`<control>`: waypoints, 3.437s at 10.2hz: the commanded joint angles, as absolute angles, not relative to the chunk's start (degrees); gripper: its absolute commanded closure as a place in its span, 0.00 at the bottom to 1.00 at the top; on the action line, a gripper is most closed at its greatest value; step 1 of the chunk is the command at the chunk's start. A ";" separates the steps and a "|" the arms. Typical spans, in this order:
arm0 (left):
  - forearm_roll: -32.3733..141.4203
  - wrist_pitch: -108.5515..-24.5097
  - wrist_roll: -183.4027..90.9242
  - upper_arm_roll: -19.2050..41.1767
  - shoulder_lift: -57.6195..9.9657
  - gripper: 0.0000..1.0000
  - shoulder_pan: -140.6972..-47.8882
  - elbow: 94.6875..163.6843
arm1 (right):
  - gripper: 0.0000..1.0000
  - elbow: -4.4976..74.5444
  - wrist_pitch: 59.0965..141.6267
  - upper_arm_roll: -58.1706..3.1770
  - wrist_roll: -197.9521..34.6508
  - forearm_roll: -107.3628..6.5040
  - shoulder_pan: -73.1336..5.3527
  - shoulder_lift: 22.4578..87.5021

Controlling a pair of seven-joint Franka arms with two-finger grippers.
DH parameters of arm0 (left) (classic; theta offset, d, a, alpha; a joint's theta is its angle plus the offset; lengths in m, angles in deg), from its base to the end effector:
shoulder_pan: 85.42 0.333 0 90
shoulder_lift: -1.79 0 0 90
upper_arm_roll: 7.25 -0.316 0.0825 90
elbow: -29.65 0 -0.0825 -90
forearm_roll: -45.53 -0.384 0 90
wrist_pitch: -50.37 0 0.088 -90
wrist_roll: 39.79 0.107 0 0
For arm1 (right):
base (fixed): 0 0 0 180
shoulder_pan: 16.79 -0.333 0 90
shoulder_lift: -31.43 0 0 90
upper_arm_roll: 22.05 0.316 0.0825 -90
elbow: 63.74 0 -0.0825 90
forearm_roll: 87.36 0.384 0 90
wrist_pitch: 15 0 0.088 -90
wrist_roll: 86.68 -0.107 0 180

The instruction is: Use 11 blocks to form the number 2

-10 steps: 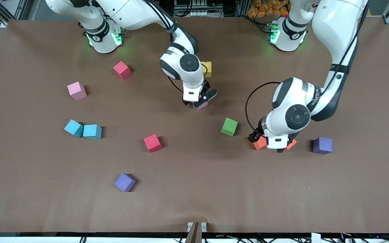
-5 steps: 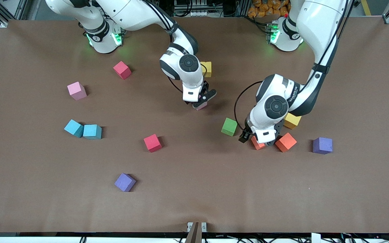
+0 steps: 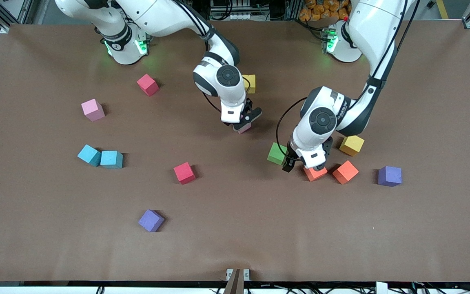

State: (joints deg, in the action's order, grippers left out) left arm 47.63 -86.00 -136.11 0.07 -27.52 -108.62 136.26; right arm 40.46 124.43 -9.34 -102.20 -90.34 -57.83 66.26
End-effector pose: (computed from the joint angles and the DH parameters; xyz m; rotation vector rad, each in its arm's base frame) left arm 0.5555 -0.3222 0.2458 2.5580 1.7339 -0.1136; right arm 0.3940 0.5203 0.2115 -2.8851 -0.9986 0.0507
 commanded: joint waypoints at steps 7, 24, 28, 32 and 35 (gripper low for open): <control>51.77 -88.85 -138.66 -0.75 -28.17 0.00 -111.96 137.67 | 1.00 62.97 112.36 -8.34 -76.35 -90.53 -58.36 38.13; 50.63 -91.58 -129.98 -2.77 -29.50 0.87 -112.93 136.26 | 1.00 74.43 128.27 -8.34 -60.75 -90.26 -63.64 41.70; 50.54 -88.26 -128.12 -2.15 -28.87 0.87 -110.03 133.91 | 1.00 71.09 129.15 -8.34 -60.67 -90.00 -65.48 45.84; 50.54 -84.64 -128.29 -2.42 -28.97 0.87 -109.85 131.26 | 1.00 69.68 129.15 -8.34 -60.67 -90.00 -65.57 47.51; 50.98 -82.70 -128.73 -2.51 -29.06 0.87 -109.85 130.64 | 1.00 69.68 129.84 -8.34 -60.67 -90.09 -65.57 48.56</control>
State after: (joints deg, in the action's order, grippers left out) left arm 50.50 -84.14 -128.68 -2.47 -29.34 -109.95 131.18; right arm 70.45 129.24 -8.32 -61.34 -90.56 -65.33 47.49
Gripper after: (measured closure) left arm 0.396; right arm 0.471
